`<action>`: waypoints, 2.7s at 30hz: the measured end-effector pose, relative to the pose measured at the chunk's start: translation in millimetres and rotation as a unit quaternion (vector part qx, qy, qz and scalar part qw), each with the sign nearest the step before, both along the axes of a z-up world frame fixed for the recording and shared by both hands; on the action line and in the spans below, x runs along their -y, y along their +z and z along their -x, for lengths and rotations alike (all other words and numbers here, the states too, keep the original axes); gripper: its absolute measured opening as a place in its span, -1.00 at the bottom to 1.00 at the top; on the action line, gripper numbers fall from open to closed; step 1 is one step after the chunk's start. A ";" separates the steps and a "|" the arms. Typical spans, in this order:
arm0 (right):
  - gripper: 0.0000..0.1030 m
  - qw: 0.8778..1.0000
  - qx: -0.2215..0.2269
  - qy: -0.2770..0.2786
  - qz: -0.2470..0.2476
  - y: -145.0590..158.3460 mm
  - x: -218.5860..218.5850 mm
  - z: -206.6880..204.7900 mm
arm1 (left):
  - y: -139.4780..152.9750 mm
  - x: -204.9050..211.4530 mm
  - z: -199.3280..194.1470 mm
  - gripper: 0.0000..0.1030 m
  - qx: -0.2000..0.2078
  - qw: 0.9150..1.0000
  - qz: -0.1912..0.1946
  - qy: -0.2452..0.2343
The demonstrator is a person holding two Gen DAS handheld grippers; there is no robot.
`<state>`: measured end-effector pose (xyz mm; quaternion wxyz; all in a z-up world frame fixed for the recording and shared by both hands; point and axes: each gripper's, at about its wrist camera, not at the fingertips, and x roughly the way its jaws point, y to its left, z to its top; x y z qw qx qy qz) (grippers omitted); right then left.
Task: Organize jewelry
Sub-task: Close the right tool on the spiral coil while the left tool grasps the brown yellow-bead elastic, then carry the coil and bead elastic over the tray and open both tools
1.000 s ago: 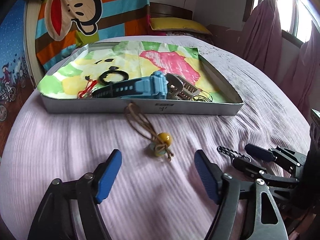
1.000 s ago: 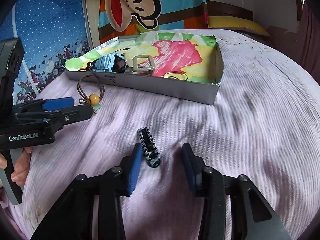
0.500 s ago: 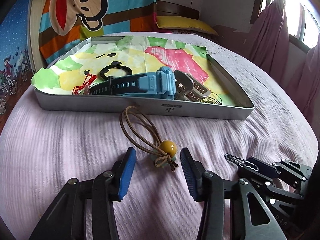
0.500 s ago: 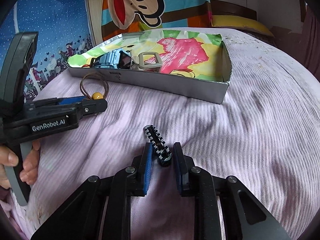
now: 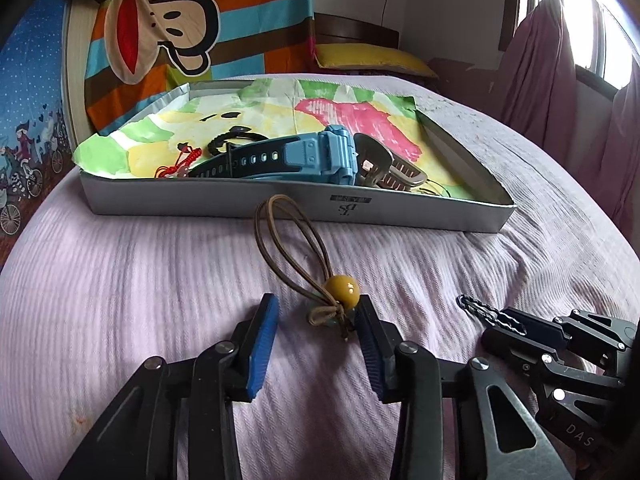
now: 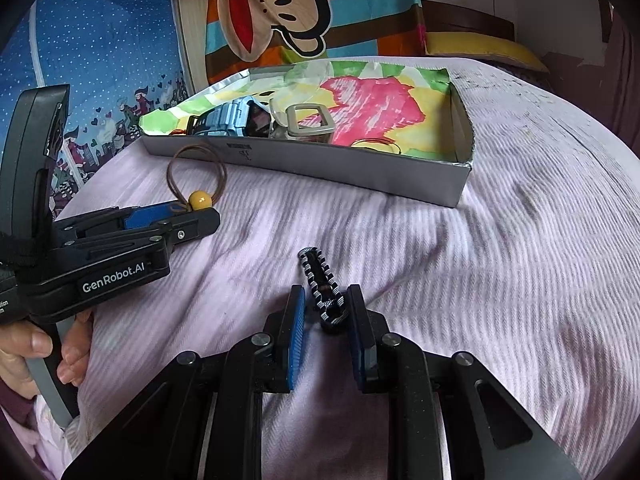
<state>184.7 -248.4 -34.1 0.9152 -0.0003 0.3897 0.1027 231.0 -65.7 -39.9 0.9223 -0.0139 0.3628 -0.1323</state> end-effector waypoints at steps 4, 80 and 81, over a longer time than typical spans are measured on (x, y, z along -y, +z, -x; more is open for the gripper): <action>-0.73 1.000 0.002 0.002 -0.002 -0.2 -1.0 -0.8 | -0.4 -3.3 0.6 -0.47 0.000 1.000 0.009 0.004; -0.74 0.999 0.043 0.012 -0.021 31.4 4.9 -118.0 | 63.0 -17.5 -100.8 -0.55 -0.039 0.997 -0.052 0.053; -0.74 0.999 0.042 0.013 -0.021 31.6 4.5 -118.5 | 62.6 -17.7 -101.7 -0.55 -0.044 0.996 -0.049 0.052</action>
